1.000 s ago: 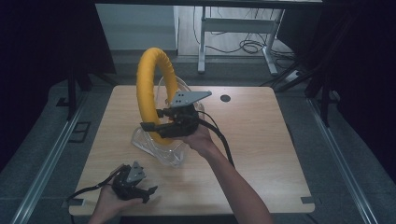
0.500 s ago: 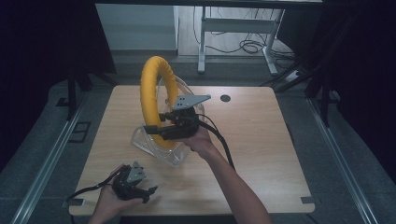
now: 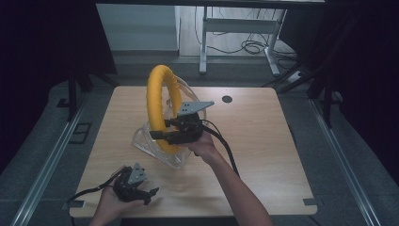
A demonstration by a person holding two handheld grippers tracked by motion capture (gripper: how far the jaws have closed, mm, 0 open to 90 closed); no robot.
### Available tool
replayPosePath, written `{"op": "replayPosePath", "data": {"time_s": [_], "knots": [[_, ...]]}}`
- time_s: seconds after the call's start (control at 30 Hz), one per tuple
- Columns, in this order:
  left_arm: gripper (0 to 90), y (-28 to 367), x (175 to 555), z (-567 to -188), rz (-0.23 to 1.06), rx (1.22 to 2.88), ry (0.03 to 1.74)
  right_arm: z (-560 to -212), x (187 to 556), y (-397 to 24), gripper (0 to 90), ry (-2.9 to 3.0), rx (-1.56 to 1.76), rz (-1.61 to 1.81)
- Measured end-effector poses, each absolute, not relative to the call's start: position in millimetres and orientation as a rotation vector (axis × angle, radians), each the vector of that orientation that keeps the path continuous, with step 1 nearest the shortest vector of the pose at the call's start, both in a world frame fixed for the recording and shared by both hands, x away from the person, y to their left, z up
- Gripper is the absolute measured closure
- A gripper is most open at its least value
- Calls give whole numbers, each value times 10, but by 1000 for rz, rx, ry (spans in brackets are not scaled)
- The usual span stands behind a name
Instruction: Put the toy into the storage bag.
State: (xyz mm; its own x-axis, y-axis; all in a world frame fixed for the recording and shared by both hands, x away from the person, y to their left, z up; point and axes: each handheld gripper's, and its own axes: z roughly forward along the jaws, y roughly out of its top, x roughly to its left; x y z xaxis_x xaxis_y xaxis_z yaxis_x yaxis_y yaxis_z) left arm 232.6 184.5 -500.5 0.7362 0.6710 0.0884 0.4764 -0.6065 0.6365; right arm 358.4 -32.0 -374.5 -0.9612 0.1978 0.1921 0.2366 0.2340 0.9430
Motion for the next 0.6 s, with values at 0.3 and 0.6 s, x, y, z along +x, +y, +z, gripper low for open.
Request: {"op": "replayPosePath", "data": {"time_s": [0.3,0.6], "knots": [[146,1845,2324,-5005,427,2339,863,-3904,3608,-323,492,-2438,-452,-1846],[146,1848,2322,-5001,430,2338,869,-4031,3661,-371,455,-2454,-528,-1868]]}}
